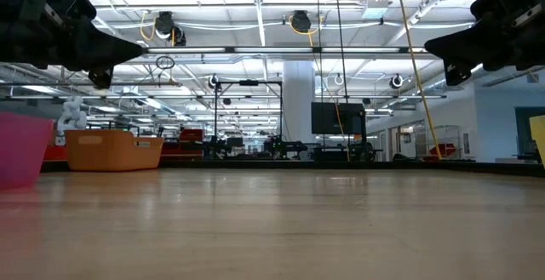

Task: Sort & place blocks by color
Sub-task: Return to Home Position

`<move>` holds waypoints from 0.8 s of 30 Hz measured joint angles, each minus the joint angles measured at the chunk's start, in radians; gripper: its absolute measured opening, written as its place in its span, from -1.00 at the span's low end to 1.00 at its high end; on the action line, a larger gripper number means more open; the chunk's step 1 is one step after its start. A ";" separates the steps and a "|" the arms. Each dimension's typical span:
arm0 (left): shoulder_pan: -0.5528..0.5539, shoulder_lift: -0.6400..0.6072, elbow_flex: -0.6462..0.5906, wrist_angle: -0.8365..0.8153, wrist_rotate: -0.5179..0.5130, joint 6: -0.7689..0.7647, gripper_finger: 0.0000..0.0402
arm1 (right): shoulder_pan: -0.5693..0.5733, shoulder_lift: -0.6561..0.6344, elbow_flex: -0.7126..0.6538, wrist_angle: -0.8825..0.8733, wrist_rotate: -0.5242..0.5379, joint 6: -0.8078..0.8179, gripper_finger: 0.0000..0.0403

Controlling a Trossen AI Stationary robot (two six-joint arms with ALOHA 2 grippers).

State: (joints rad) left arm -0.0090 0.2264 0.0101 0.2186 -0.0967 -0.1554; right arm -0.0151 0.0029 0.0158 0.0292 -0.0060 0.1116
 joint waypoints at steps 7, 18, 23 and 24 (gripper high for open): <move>-0.027 0.000 0.000 0.011 -0.022 0.090 -0.99 | 0.000 0.000 0.000 -0.001 -0.020 0.008 -1.00; 0.014 0.000 0.000 -0.022 0.064 0.100 -0.99 | 0.000 0.000 -0.001 -0.008 -0.021 0.015 -1.00; 0.041 0.000 0.000 -0.022 0.158 0.098 -0.99 | 0.000 0.000 -0.001 -0.010 -0.021 0.018 -1.00; 0.047 0.000 0.000 -0.022 0.167 0.098 -0.99 | 0.000 0.000 -0.001 -0.010 -0.021 0.023 -1.00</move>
State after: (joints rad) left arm 0.0376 0.2268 0.0101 0.1967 0.0701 -0.0570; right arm -0.0151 0.0029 0.0151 0.0193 -0.0273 0.1343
